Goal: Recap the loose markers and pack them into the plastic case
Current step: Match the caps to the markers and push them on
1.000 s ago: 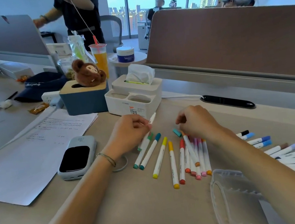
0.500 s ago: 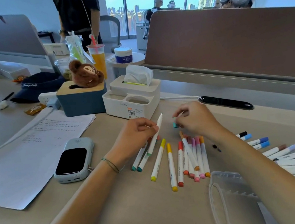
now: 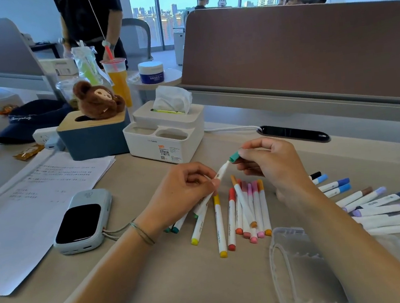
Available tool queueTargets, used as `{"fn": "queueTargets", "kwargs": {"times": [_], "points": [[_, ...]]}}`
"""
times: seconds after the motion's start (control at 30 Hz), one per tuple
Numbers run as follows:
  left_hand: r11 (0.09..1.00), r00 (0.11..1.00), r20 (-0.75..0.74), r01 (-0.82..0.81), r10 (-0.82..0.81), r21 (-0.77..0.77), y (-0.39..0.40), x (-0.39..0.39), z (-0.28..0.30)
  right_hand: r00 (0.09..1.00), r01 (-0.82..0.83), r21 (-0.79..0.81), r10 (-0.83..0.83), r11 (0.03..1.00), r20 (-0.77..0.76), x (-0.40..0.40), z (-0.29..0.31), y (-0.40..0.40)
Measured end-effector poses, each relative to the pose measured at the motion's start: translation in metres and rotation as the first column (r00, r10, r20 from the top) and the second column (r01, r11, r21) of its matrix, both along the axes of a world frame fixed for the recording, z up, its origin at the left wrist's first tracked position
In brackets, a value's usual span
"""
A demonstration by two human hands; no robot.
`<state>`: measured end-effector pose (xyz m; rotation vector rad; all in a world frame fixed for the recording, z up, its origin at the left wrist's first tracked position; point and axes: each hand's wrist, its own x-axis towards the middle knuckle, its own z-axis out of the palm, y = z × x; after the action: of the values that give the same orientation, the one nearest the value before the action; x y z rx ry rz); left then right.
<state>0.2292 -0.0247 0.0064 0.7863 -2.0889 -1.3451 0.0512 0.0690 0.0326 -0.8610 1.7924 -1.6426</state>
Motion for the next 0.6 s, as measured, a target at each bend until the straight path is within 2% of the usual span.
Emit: {"fn": "queueTargets", "kwargs": {"times": [0.33,0.47,0.6], "points": [[1.0,1.0,0.019,-0.016,0.016,-0.02,-0.001,-0.002,-0.0051,0.956,-0.098,-0.021,0.089,0.995,-0.279,0.0097,0.0021,0.0012],[0.998,1.0,0.011,-0.007,0.006,0.058,0.0003,-0.0026,-0.0041,0.932,-0.131,-0.026,0.114,0.991,-0.343,0.0096,0.0022,0.0007],[0.997,1.0,0.0,-0.017,0.017,0.081,-0.0003,-0.0024,-0.0045,0.935,-0.164,-0.048,0.14,0.985,-0.326,0.0109,0.0031,0.0012]]}}
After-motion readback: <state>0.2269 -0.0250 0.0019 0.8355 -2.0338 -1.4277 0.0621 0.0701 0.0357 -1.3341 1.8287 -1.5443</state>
